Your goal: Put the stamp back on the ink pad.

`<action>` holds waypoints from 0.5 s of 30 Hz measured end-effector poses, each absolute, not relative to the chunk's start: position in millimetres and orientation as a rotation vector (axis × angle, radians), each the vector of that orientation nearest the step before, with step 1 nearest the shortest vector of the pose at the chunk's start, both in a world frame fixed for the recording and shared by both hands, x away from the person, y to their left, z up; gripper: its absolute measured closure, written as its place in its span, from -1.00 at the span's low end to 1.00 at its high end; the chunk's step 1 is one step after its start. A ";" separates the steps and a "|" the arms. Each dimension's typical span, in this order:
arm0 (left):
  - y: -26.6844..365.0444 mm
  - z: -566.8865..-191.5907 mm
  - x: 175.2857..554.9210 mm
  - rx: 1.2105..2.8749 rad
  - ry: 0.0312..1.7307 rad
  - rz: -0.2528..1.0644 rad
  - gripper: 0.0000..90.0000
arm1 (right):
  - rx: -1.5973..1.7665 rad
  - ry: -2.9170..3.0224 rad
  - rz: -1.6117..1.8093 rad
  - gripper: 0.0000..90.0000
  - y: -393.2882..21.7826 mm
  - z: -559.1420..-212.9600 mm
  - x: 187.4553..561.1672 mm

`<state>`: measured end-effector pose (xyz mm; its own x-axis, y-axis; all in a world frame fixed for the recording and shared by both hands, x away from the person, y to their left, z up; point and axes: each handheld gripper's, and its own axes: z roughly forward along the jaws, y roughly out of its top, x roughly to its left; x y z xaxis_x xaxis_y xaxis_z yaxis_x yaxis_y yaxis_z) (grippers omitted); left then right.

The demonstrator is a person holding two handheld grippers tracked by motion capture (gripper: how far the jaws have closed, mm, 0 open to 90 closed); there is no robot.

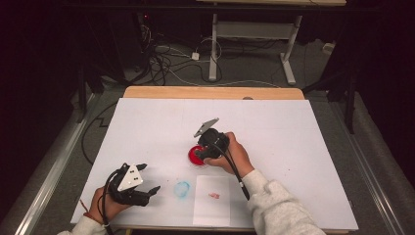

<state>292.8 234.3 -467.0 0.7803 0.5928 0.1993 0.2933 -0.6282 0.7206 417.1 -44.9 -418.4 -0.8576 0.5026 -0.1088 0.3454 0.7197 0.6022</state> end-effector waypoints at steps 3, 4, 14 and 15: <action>233.8 -466.9 292.6 2.272 0.656 0.560 -0.67 | 0.669 2.619 0.890 0.10 -50.7 -410.8 413.4; 233.8 -466.7 292.4 2.271 0.654 0.563 -0.67 | 0.653 2.607 0.911 0.09 -53.1 -408.8 413.0; 232.4 -466.5 292.2 2.269 0.656 0.569 -0.66 | 0.672 2.506 1.005 -0.14 -74.5 -397.3 402.8; 232.2 -466.5 292.2 2.271 0.655 0.570 -0.66 | 0.677 2.496 1.016 -0.14 -76.5 -396.8 401.0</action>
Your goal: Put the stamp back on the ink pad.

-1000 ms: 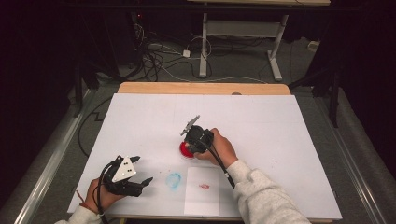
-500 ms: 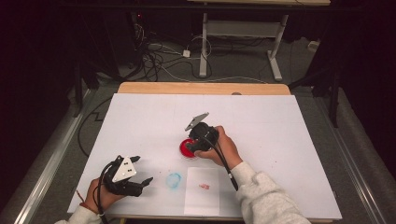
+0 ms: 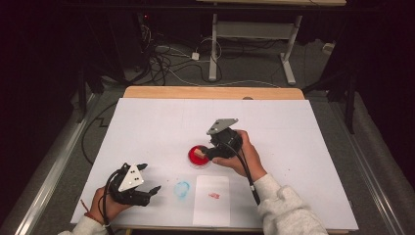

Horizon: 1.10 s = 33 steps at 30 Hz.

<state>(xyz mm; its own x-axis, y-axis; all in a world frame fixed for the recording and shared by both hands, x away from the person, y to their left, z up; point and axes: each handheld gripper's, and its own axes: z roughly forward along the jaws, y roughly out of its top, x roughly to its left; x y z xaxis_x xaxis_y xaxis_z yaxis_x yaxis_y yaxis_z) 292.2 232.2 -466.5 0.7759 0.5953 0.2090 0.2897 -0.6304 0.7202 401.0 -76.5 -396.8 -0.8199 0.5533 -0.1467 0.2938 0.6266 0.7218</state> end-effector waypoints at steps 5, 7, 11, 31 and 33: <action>231.4 -466.8 292.3 2.277 0.653 0.570 -0.66 | 0.668 2.452 1.035 -0.26 -86.4 -397.3 392.9; 231.0 -467.0 292.5 2.281 0.655 0.567 -0.66 | 0.672 2.444 1.030 -0.27 -89.4 -398.0 390.6; 230.3 -466.6 292.2 2.279 0.652 0.570 -0.66 | 0.674 2.416 1.046 -0.38 -94.6 -399.6 386.6; 229.4 -465.4 291.4 2.288 0.639 0.571 -0.66 | 0.680 2.201 1.187 -0.62 -123.7 -402.4 363.3; 229.3 -465.1 291.3 2.286 0.639 0.572 -0.66 | 0.673 2.194 1.176 -0.62 -125.7 -402.0 360.7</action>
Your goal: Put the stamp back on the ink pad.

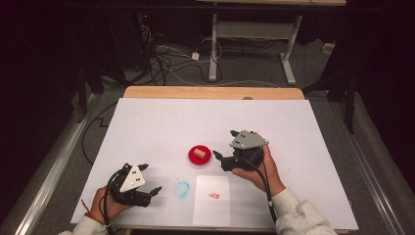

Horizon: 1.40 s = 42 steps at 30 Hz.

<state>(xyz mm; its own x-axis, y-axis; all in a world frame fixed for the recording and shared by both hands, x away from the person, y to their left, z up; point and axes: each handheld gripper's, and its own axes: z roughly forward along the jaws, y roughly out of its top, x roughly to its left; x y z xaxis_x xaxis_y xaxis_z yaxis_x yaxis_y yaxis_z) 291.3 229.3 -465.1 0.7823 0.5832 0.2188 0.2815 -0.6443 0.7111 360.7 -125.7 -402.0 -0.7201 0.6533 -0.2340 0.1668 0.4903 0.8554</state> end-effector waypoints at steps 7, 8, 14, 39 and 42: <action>228.7 -465.1 291.0 2.287 0.640 0.573 -0.66 | 0.644 2.175 1.166 -0.61 -132.6 -402.2 351.4; 228.6 -465.1 291.0 2.286 0.639 0.573 -0.67 | 0.638 2.170 1.160 -0.61 -134.1 -401.9 350.2; 228.7 -464.1 290.6 2.286 0.636 0.578 -0.67 | 0.625 2.141 1.158 -0.60 -143.5 -402.9 340.8; 226.8 -463.1 291.0 2.282 0.629 0.579 -0.67 | 0.664 2.087 1.118 -0.60 -192.0 -409.5 315.8; 226.6 -462.8 291.2 2.278 0.626 0.579 -0.67 | 0.670 2.079 1.122 -0.60 -196.9 -411.8 312.7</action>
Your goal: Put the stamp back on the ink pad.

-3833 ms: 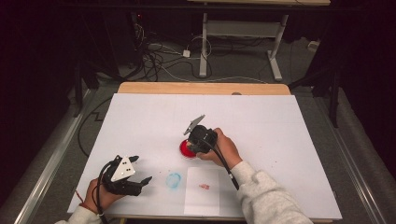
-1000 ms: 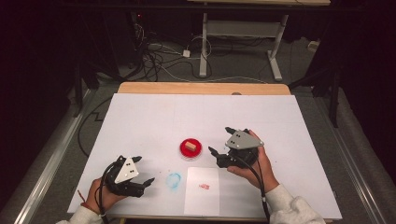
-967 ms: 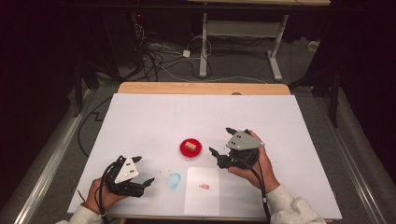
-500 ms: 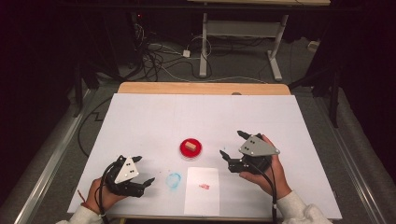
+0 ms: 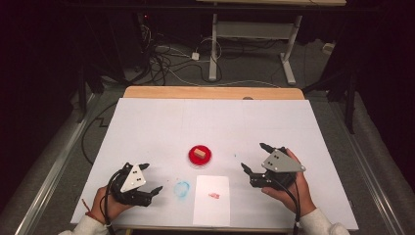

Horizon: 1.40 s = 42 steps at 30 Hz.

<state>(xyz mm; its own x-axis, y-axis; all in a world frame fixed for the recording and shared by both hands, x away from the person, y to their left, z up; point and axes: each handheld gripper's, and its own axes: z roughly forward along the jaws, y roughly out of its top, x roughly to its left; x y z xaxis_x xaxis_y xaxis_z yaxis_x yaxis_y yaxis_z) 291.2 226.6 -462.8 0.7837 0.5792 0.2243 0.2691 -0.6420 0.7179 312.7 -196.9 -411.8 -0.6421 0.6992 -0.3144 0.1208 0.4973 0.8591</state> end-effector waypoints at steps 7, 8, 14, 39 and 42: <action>226.0 -458.8 288.1 2.252 0.598 0.615 -0.67 | 0.677 2.048 1.151 -0.60 -209.9 -415.0 304.7; 226.3 -458.0 287.1 2.245 0.596 0.616 -0.67 | 0.684 2.047 1.151 -0.60 -211.5 -415.7 304.0; 229.9 -452.3 277.7 2.182 0.601 0.646 -0.67 | 0.702 2.037 1.135 -0.60 -220.9 -420.8 298.6; 232.0 -453.3 264.9 2.155 0.621 0.648 -0.67 | 0.830 2.030 1.123 -0.64 -262.5 -449.9 257.7; 231.2 -454.1 266.0 2.154 0.625 0.649 -0.67 | 0.817 2.040 1.119 -0.64 -261.9 -450.7 257.0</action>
